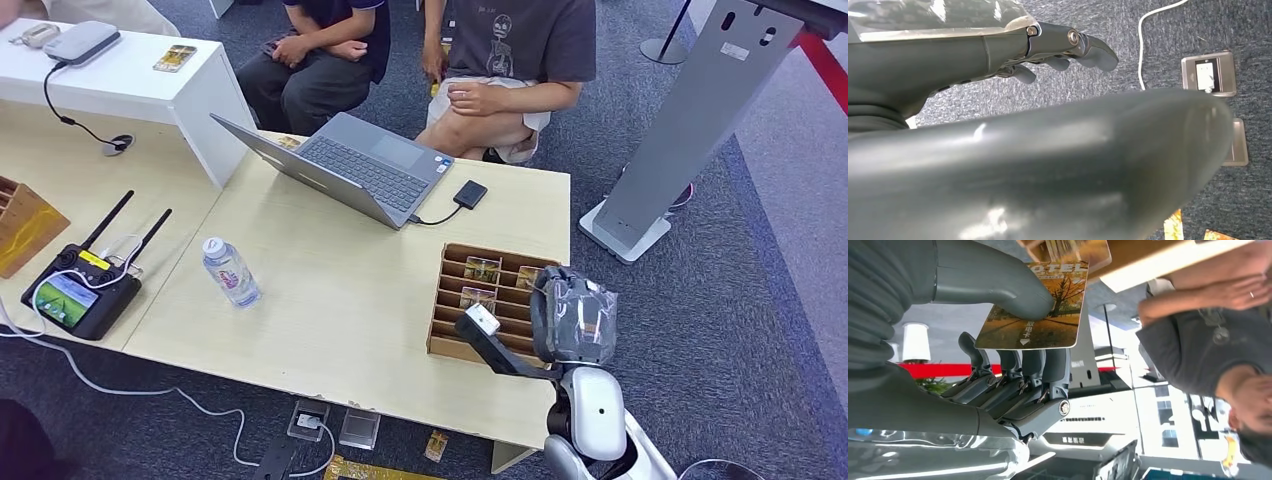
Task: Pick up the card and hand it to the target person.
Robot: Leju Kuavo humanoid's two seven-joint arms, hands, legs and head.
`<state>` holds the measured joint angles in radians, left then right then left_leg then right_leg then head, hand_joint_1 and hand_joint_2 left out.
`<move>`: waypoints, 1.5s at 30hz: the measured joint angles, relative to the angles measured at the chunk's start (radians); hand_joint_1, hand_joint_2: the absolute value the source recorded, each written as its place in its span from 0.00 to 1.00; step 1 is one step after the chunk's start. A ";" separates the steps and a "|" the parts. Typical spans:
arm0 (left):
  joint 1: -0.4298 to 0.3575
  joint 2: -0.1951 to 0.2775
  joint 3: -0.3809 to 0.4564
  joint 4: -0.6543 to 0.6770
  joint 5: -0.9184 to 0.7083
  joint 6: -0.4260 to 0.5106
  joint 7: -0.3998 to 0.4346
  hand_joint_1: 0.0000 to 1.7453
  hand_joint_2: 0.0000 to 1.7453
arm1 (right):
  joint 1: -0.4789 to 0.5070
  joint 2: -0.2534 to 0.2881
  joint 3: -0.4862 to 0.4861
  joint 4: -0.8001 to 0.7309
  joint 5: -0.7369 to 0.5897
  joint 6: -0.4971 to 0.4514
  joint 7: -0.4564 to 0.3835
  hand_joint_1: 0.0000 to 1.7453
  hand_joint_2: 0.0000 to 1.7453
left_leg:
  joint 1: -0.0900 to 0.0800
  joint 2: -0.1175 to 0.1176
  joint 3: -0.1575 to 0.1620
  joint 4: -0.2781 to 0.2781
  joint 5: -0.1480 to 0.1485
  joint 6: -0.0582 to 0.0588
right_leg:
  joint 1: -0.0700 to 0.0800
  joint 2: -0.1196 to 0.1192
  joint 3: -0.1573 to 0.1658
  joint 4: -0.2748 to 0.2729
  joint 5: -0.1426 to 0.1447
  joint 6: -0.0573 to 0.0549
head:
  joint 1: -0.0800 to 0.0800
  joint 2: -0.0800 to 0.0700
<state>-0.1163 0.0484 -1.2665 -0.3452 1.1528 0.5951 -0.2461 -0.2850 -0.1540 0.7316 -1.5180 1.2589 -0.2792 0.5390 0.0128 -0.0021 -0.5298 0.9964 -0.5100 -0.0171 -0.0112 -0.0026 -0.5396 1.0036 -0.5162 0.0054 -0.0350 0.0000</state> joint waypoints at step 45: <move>-0.005 -0.008 0.000 0.012 -0.053 -0.019 0.002 0.00 0.00 | -0.491 0.073 0.022 0.504 -0.020 -0.105 -0.066 0.79 1.00 | 0.000 -0.001 -0.001 0.000 0.000 0.000 | 0.000 -0.001 0.000 0.001 0.000 0.000 | 0.000 0.000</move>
<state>-0.1215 0.0408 -1.2665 -0.3330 1.0994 0.5763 -0.2438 -0.7760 -0.0812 0.7536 -1.0139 1.2384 -0.3844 0.4730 0.0128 -0.0036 -0.5313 0.9965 -0.5095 -0.0172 -0.0112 -0.0036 -0.5397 1.0044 -0.5161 0.0054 -0.0351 0.0000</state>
